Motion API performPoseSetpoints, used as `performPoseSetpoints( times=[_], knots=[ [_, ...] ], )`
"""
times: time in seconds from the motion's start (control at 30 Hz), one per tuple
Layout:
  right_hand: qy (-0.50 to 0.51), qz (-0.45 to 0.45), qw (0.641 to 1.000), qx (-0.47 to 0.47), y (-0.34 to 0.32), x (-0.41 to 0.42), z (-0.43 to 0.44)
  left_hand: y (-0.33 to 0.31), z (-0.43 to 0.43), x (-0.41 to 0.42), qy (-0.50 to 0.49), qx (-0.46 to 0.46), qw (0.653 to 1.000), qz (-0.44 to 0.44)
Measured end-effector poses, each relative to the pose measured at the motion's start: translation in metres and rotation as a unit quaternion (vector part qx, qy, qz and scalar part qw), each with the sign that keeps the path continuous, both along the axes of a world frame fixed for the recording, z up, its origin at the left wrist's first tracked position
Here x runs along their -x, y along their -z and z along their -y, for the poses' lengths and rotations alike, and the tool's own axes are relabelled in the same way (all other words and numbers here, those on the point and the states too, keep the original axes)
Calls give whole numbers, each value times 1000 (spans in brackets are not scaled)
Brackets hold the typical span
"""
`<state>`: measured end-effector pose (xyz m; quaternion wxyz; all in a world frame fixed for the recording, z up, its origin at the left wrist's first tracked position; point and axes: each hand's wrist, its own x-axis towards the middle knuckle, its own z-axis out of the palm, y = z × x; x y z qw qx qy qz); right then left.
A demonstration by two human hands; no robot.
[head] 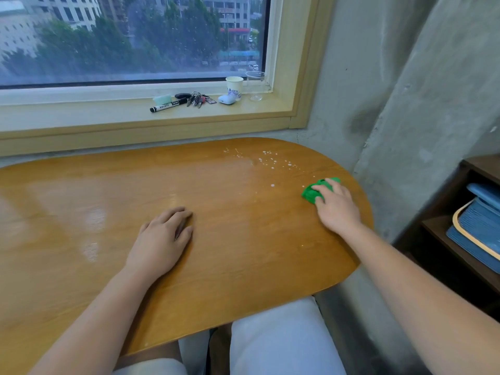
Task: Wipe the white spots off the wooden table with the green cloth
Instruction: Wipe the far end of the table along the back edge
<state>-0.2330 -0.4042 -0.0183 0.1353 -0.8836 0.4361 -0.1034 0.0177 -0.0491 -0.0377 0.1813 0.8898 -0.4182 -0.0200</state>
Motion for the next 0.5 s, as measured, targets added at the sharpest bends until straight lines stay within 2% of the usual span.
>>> performPoseSetpoints(
  times=[0.13,0.3,0.4,0.5],
  knots=[
    [-127,-33,991,-4,-4,-43,-75,1,0,-1,-2,-1,1000,-4],
    [-299,-47,953,16,-4,-68,-167,1,1,-1,-6,1,1000,-5],
    [-388,-49,920,21,-5,-68,-181,2,0,0,-6,13,1000,-2],
    [-450,-69,890,5,-15,-67,-154,2,-1,0,-3,15,1000,-3]
  ],
)
